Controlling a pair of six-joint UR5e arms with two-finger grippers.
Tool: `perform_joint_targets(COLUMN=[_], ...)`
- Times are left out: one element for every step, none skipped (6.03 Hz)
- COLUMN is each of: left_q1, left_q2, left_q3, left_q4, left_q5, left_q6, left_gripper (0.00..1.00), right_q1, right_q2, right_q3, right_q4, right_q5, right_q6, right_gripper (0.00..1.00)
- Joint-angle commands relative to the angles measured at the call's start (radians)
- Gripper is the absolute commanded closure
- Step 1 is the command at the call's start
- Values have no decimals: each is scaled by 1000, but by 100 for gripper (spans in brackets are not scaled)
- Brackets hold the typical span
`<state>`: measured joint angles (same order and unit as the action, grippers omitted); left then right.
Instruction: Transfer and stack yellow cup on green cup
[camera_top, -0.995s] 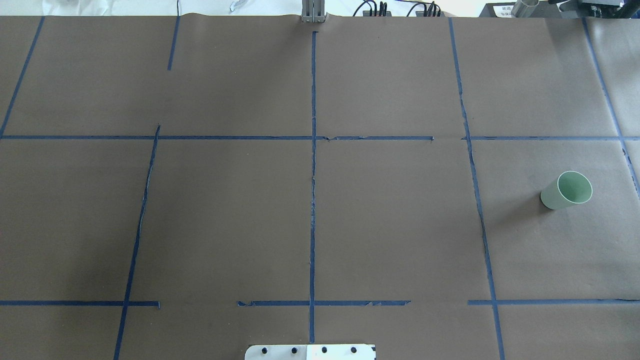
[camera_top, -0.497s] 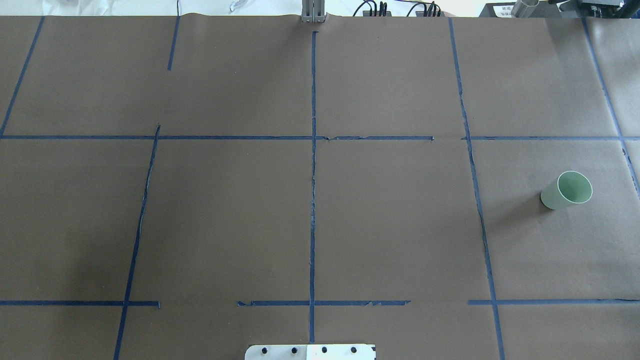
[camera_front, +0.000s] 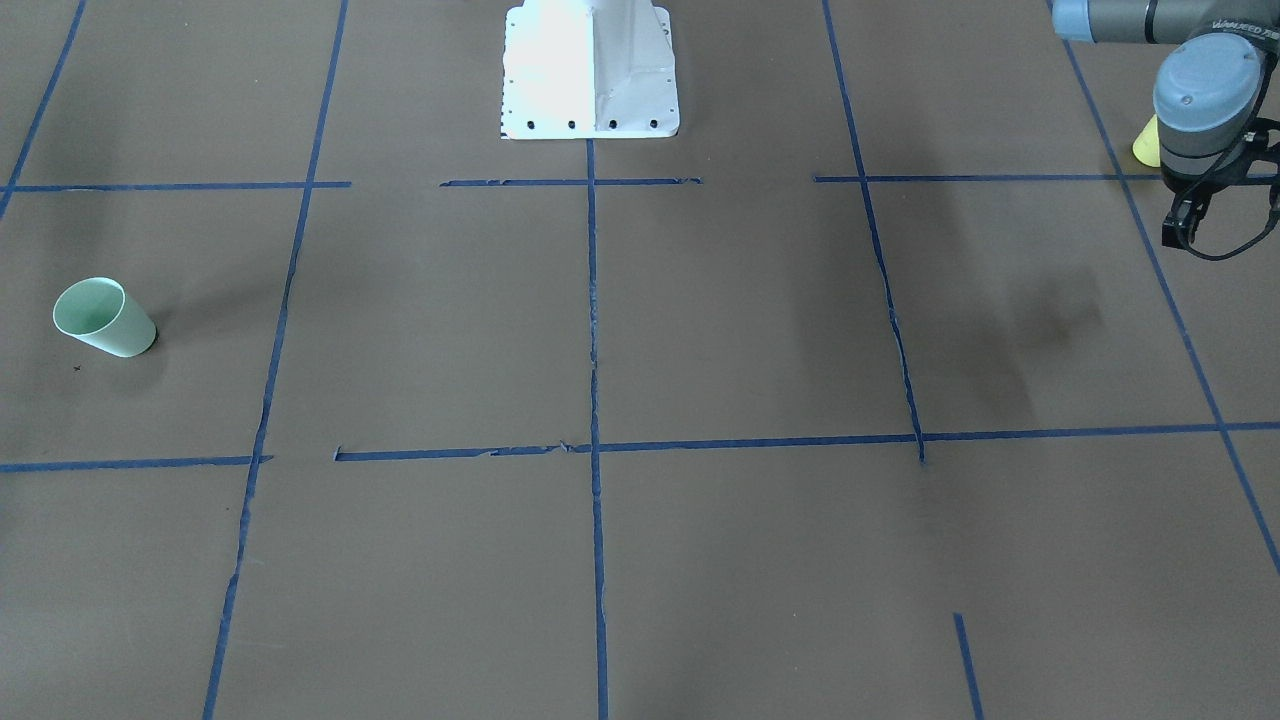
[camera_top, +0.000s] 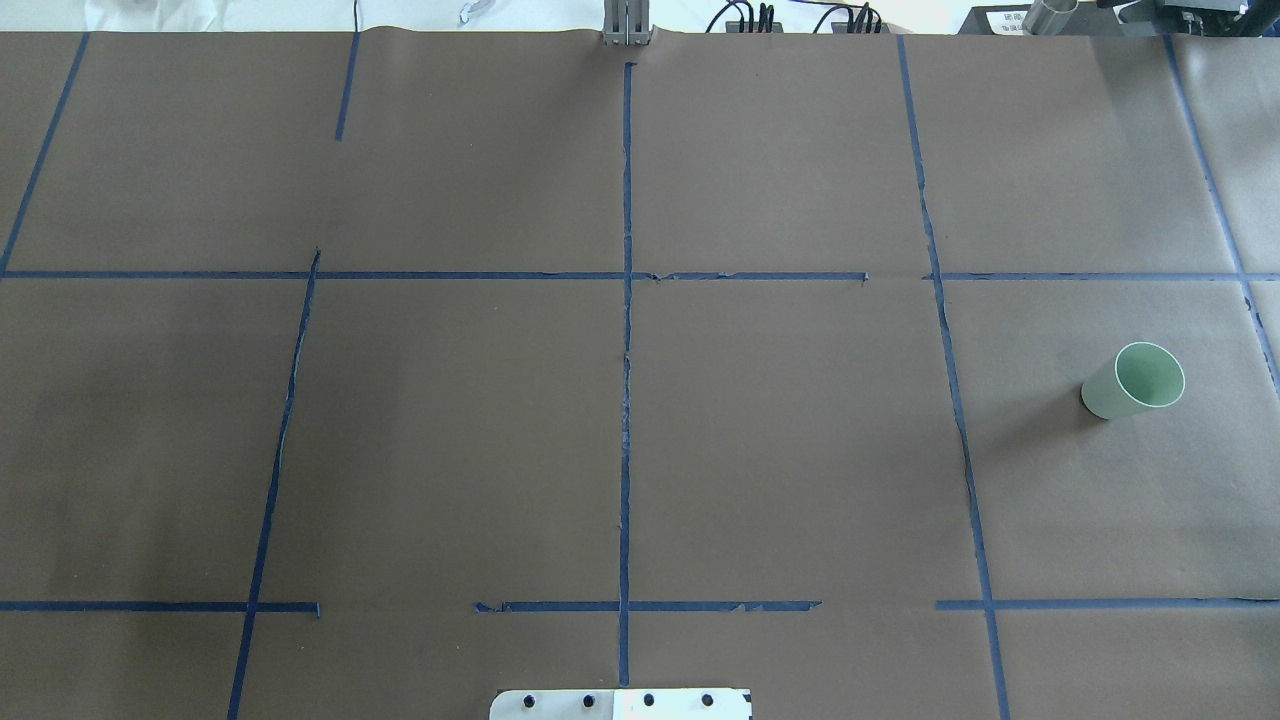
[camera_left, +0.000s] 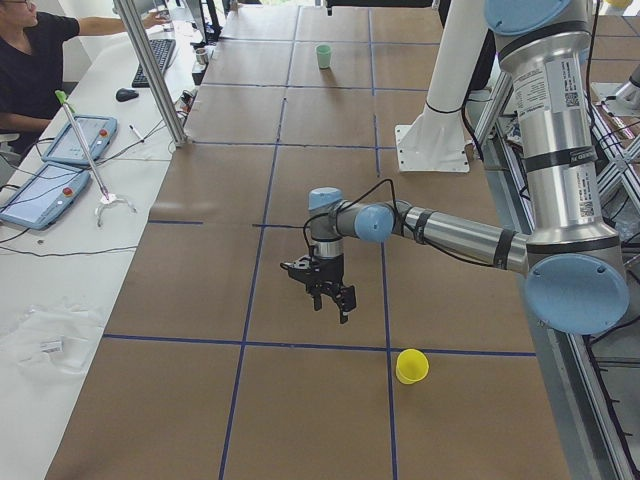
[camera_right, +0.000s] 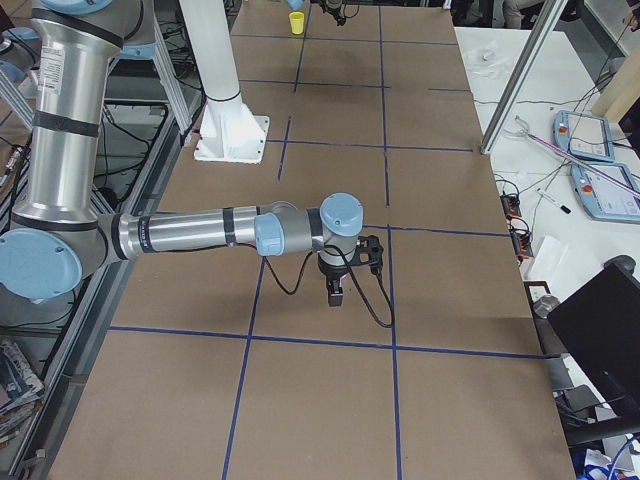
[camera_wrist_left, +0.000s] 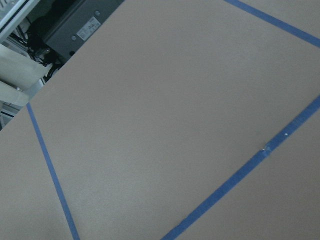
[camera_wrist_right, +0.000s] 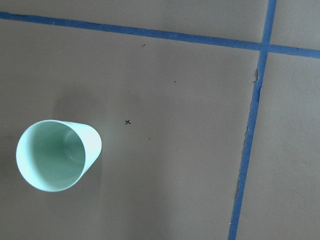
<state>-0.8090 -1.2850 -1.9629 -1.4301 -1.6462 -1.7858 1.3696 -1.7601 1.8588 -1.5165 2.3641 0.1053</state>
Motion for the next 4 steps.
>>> perform_joint_targets(left_q1=[135,178,238,278], left_q2=[12,10,10,4], left_q3=[-39,-54,-53,-53], left_q4=[200,309,373,481], left_q5=[52,52,68,68], left_q6=[-363,-506,-641,-747], left_gripper=[0,0,1,1], right_q1=[-20,-20,-20,-20], right_q2=[7,5,5,5], right_q3=[-44,-43,-43,-43], right_q4=[47,47,47,47], right_q5=[-17,-16,-16,-16], right_q6=[10,10,8,8], right_gripper=[0,0,0,0])
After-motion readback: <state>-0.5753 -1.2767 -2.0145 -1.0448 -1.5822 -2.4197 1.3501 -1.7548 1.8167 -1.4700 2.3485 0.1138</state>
